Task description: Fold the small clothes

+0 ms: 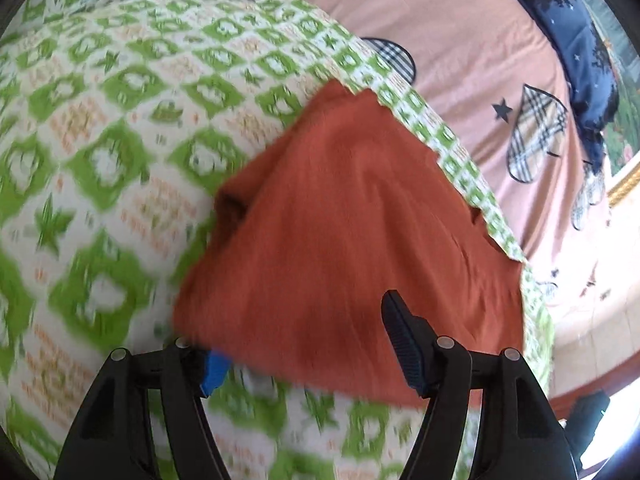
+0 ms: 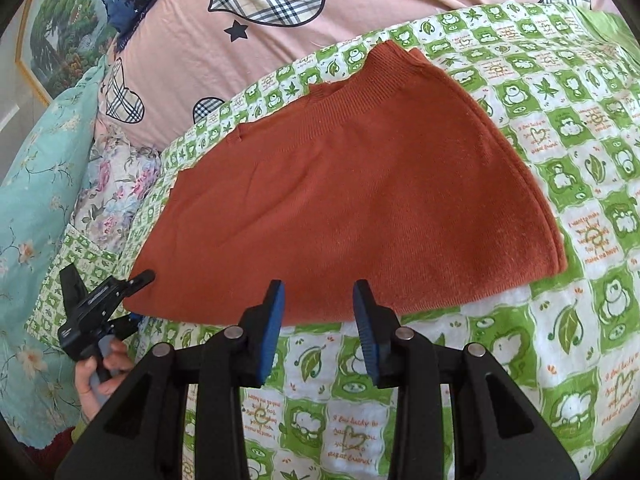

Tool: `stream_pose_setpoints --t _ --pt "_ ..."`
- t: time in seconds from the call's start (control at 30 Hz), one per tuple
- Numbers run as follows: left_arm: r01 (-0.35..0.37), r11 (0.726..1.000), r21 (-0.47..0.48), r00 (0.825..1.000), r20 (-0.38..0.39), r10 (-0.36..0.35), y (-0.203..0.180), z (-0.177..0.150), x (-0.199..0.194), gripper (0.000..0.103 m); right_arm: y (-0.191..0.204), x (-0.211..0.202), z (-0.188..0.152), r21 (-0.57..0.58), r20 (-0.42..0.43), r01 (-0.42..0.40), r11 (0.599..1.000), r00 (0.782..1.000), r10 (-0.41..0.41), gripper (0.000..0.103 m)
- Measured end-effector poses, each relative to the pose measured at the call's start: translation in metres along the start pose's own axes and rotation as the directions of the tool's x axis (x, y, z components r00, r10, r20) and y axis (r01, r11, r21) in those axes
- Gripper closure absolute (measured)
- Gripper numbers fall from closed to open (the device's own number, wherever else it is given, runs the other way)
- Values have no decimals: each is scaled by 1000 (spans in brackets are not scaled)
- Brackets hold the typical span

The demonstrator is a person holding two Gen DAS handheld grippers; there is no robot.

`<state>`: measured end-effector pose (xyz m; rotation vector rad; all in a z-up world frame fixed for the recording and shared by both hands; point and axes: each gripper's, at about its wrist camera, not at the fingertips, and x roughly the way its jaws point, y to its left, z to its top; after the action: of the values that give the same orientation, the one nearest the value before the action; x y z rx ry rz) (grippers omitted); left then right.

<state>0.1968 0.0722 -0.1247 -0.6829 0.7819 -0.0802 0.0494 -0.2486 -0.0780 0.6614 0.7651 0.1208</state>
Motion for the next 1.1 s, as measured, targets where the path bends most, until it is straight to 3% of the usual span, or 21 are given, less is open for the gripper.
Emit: stream_pose_setpoints --t 0.07,0.13,0.2,0.3,0.47,0.53,0.63,0.7,0.8,0.87,0.93,1.03,1.1 --pt "-28 1000 3 1000 13 28 -4 8 5 37 -1 3 8 -2 -3 -12 1000 1000 12 66" --pt "-56 998 16 998 23 55 -10 15 8 46 -3 5 16 -3 -4 -24 1000 1000 24 66" --pt "-49 998 45 999 12 49 -17 20 11 83 -7 8 28 5 -14 -49 999 999 49 66" --pt "-41 994 101 999 38 37 -36 23 2 91 -12 12 47 6 -30 -77 997 997 77 66" --pt "8 961 275 994 106 -38 -105 11 -20 93 -20 22 77 51 -73 -188 981 979 191 66" --pt "27 932 360 992 109 -70 -136 0 -20 93 -20 29 88 60 -96 -206 977 973 211 66" --pt "3 869 494 994 91 -55 -179 -27 -3 92 -15 45 100 71 -147 -242 968 957 250 59" --pt "-37 816 577 997 76 -8 -198 -50 20 92 -10 60 105 78 -176 -258 963 947 268 40" --pt "-107 732 673 994 72 79 -209 -82 53 92 4 81 111 55 -229 -278 959 931 283 37" --pt "-131 693 708 991 80 106 -207 -95 64 92 13 100 116 43 -266 -293 955 918 294 33" --pt "-137 680 720 990 93 102 -206 -99 64 92 20 122 122 46 -299 -295 954 908 295 31" --pt "-109 693 713 994 77 78 -202 -95 60 92 37 153 132 52 -340 -322 945 884 320 31" --pt "-111 682 723 994 76 81 -202 -95 60 92 53 171 141 19 -350 -333 943 881 318 31"
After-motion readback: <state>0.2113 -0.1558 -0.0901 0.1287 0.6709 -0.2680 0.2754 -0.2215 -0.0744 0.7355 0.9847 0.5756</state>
